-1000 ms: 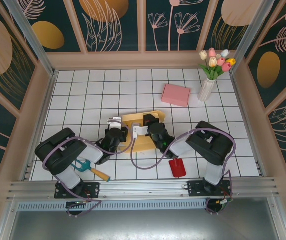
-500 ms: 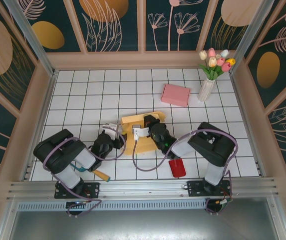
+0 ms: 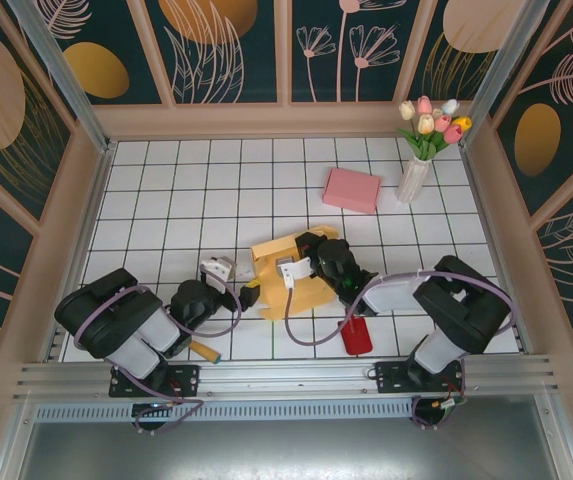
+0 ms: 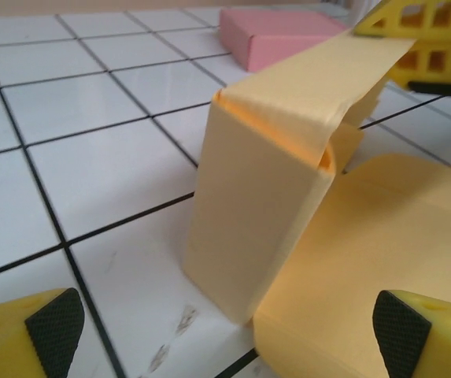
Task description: Fold the paper box
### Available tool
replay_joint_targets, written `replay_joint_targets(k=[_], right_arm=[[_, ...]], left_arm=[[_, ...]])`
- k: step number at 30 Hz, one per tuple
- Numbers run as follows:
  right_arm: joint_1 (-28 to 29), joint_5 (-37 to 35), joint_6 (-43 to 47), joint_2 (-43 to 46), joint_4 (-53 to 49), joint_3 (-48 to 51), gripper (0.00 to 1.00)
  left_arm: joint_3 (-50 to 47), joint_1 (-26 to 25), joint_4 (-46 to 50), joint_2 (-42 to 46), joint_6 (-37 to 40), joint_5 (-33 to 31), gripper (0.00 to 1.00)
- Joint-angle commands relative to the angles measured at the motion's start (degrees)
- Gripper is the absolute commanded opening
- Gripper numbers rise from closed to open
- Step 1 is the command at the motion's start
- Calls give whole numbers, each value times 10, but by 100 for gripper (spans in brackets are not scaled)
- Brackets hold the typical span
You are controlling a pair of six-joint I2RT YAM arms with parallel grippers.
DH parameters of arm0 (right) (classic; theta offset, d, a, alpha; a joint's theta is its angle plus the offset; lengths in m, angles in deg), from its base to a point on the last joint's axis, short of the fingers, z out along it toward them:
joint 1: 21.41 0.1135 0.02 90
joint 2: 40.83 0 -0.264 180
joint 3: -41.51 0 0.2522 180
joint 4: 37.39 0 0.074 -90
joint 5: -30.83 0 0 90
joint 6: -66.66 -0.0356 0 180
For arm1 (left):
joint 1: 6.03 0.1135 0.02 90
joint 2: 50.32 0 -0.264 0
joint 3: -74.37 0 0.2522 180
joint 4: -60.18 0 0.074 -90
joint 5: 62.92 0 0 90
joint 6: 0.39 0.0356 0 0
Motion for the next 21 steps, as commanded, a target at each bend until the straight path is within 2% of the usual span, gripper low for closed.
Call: replay_joint_targets(k=[1,6,10,21], right_arm=[[-4,65,26,12,-131,14,0],[-9,110,8,34,-200,0,0],[-12,115,12,37,-272,-26,0],[-11,115,63,47,-287,-33,0]], left_arm=[[-12,2,-37,1,26,45,95],[7,3,-44,-24,52,31,98],[20,2,-36,-26,70,37,99],[37,2,-85,-71,107,41,98]])
